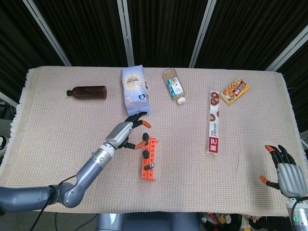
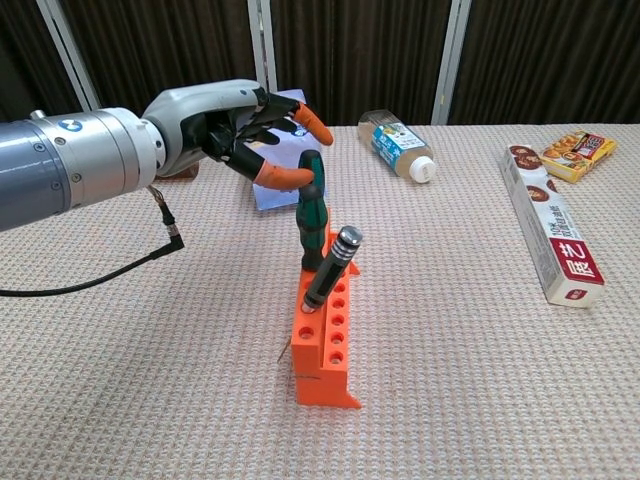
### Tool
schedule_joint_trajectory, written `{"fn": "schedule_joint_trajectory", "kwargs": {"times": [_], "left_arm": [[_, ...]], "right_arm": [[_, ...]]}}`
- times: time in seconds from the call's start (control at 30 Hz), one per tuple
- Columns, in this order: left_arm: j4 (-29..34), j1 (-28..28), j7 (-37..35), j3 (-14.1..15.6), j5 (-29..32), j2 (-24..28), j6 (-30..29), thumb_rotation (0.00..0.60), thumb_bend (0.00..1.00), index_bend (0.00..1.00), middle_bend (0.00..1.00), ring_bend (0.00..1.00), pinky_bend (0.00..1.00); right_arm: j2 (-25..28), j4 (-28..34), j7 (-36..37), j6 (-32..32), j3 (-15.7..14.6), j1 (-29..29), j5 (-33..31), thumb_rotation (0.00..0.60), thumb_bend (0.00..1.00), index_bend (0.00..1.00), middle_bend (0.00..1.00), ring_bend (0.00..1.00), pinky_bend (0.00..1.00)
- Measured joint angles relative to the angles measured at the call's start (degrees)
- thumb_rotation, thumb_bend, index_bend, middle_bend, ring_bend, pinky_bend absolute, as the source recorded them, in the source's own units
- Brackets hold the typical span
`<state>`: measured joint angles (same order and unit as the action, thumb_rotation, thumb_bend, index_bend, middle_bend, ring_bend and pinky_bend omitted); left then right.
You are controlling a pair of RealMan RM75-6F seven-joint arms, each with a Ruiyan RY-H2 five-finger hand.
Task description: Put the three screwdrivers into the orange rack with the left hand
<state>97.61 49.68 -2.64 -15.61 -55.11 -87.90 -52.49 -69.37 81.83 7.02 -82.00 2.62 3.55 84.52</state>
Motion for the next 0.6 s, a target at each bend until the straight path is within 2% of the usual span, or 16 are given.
{"fn": "schedule_joint_trajectory", "kwargs": {"times": [0.13,0.33,0.6], "left_arm": [[0.4,-0.4,0.3,0.1,-1.4,0.1,-0.8,0.6,0.15,0.01,0.0,0.0,0.0],[1.3,-1.8,0.3,0.4,-5.2,0.3,-3.7,0.6,0.11,0.0,0.0,0.0,0.0],[4.6,-5.7,-0.5,1.4,-13.4,2.7,-10.7,0.6,0.1,0.0,0.0,0.0,0.0]], "right_arm": [[0.0,0.0,0.1,-0.2,0.0,-0.1,0.0,0.6,0.09,0.11,0.11,0.0,0.17],[0.1,0.1,0.1,-0.4,0.1,-0.1,0.2,0.6,0.09,0.11,0.11,0.0,0.17],[0.4,0.5,-0.2,-0.9,0.3,0.1,0.7,0.6,0.09,0.11,0.11,0.0,0.17]]}}
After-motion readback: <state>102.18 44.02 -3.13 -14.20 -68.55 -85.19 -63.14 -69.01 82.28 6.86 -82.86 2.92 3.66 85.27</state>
